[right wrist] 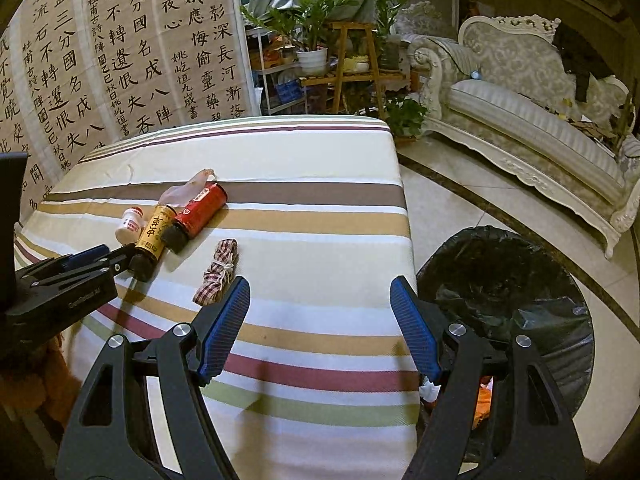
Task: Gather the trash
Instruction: 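Move both open grippers back over the table items, then grasp the gold wire scrubber ball with the left gripper, then grasp the red checkered cloth bundle with the right gripper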
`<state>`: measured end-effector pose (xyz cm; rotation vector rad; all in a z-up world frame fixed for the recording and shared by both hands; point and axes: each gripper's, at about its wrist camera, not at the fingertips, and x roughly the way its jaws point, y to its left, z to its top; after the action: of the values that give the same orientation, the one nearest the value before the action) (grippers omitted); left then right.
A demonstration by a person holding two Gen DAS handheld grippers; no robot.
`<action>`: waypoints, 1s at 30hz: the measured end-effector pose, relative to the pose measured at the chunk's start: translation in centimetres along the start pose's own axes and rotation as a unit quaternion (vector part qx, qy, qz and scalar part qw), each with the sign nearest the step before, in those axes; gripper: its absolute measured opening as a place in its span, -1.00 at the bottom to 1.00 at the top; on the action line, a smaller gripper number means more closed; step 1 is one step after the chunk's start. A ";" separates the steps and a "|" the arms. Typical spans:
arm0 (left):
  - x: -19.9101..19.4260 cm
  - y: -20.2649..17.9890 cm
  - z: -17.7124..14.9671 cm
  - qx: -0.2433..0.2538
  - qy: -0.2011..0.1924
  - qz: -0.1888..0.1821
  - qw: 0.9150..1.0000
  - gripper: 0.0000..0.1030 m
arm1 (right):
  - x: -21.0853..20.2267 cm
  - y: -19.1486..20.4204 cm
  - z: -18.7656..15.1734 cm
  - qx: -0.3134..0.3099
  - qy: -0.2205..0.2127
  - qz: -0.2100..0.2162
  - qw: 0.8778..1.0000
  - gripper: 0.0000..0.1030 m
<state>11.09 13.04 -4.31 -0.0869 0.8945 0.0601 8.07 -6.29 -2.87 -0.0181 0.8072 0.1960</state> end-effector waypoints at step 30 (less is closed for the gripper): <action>-2.6 4.2 -1.7 -0.034 -0.021 0.009 0.999 -0.62 | 3.4 6.1 0.6 -0.065 0.050 0.034 0.996 -0.33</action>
<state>7.78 17.02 -3.58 -0.1417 0.8522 0.1086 9.69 0.34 -4.55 -0.1234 0.8941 0.3133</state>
